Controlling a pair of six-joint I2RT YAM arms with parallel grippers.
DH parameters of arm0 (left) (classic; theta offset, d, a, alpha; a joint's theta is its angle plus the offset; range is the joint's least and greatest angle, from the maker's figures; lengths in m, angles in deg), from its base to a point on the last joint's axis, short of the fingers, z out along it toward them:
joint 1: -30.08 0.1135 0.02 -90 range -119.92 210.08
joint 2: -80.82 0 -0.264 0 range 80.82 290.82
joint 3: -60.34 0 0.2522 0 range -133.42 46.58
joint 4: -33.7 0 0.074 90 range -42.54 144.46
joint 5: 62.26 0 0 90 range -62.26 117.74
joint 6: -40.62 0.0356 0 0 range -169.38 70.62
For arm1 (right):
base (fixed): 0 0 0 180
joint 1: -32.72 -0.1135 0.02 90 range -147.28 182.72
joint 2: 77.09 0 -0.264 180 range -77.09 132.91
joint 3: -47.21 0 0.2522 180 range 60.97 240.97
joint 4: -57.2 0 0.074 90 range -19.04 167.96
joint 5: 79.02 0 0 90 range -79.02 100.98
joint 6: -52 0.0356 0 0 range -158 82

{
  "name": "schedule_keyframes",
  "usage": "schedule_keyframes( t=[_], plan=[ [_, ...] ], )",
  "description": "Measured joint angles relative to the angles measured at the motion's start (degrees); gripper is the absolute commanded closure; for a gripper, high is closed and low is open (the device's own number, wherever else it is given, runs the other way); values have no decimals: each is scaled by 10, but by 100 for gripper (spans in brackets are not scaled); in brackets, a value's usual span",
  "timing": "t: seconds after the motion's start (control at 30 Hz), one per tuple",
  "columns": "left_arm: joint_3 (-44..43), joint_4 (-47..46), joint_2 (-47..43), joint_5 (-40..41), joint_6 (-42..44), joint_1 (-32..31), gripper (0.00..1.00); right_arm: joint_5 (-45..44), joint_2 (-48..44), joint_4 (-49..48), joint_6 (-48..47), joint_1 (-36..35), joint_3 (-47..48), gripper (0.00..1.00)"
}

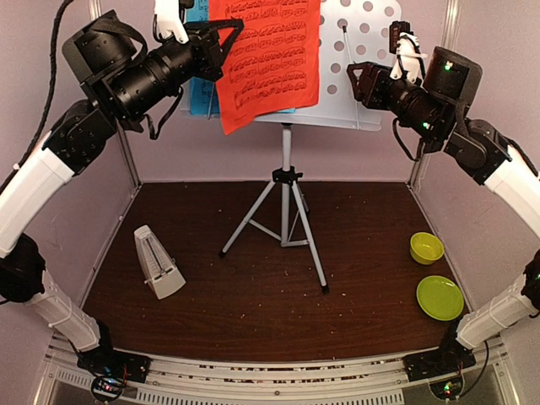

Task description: Set up the instrument practice props

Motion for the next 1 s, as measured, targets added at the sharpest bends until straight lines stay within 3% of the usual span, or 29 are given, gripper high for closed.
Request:
schedule_keyframes(
  t=[0.13, 0.43, 0.63, 1.0],
  plan=[
    [-12, 3, 11, 0, 10, 2, 100, 7, 21, 6, -3, 4, 20, 55],
    [-18, 8, 24, 0, 27, 3, 100, 25, 49, 14, -18, 6, 51, 98],
    [-19, 7, 27, 1, 40, 7, 100, 35, 45, -9, -40, 7, 38, 100],
    [-40, -7, 56, 2, 75, 15, 100, 73, -2, -155, -111, 8, -81, 100]
  ],
)
